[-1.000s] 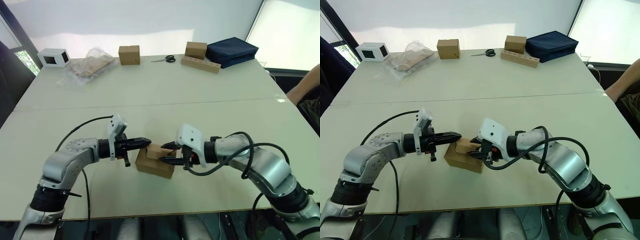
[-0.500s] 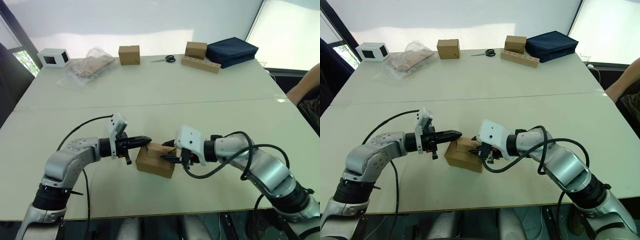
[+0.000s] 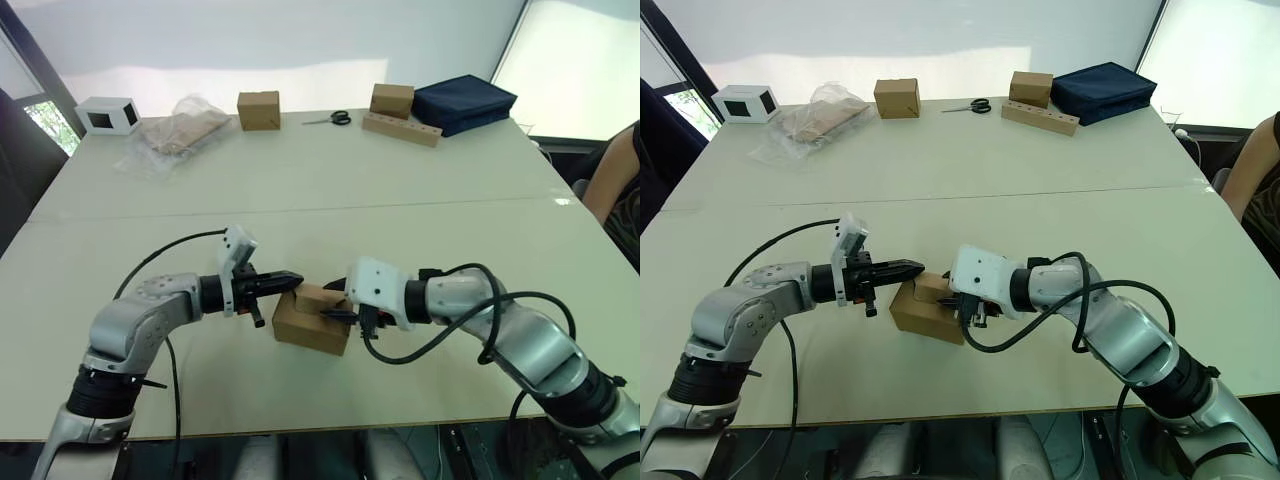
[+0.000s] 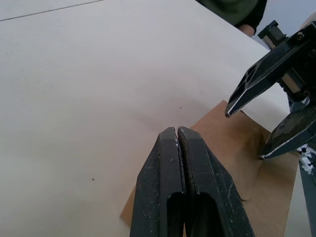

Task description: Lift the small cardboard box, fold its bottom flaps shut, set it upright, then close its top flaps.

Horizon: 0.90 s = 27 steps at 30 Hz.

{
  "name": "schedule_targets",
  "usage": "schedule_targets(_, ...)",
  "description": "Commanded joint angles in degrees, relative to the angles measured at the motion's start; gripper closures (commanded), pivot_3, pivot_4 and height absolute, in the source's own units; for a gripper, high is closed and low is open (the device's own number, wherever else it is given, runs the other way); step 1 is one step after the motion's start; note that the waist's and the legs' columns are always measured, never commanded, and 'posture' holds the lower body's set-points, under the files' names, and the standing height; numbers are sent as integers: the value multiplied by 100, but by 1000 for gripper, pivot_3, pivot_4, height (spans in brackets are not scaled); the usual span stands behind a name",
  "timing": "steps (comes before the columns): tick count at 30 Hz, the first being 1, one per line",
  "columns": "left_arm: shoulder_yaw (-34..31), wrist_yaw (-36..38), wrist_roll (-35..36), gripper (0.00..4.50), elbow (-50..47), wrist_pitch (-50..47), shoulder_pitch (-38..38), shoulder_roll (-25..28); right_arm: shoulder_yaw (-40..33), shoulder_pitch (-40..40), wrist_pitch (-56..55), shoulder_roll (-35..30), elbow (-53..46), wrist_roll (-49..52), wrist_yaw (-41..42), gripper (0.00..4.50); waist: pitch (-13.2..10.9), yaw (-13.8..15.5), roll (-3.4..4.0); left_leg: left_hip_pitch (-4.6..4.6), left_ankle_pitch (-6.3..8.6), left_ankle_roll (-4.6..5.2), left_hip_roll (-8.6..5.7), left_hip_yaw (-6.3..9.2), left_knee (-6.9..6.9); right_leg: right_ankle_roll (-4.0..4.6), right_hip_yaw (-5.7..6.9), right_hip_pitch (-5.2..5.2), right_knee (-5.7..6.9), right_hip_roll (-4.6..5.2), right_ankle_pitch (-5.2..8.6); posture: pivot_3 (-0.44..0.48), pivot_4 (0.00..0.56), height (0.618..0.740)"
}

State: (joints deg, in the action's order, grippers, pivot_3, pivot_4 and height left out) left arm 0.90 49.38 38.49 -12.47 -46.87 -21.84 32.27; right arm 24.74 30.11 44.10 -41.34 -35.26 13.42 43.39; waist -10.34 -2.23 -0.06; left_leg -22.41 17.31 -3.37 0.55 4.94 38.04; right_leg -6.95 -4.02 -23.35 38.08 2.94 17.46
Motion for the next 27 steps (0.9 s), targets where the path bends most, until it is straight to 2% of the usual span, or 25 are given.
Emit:
schedule_targets(1,-88,-40,81,4500,-156,12,-63,-34,88,-25,101,84,36,-266,-165,2686,0,2,0,0,0,0,0,0,0,0,0,0,0,0,0,0,150,740)
schedule_targets(9,-92,-4,48,4500,-112,93,6,-35,31,-97,239,196,17,-299,-196,2686,0,5,-1,0,-1,-1,0,0,1,0,0,0,0,0,0,0,150,740)
schedule_targets(15,61,32,-144,4500,-36,183,-45,-23,-593,-221,427,486,-126,441,26,2686,0,4,0,0,-1,-1,0,0,1,0,0,0,0,0,0,0,150,740)
schedule_targets(27,86,74,-247,4500,-141,261,80,26,-870,-383,387,565,-76,874,125,2686,0,0,0,0,0,-1,0,0,0,0,0,0,0,0,0,0,150,740)
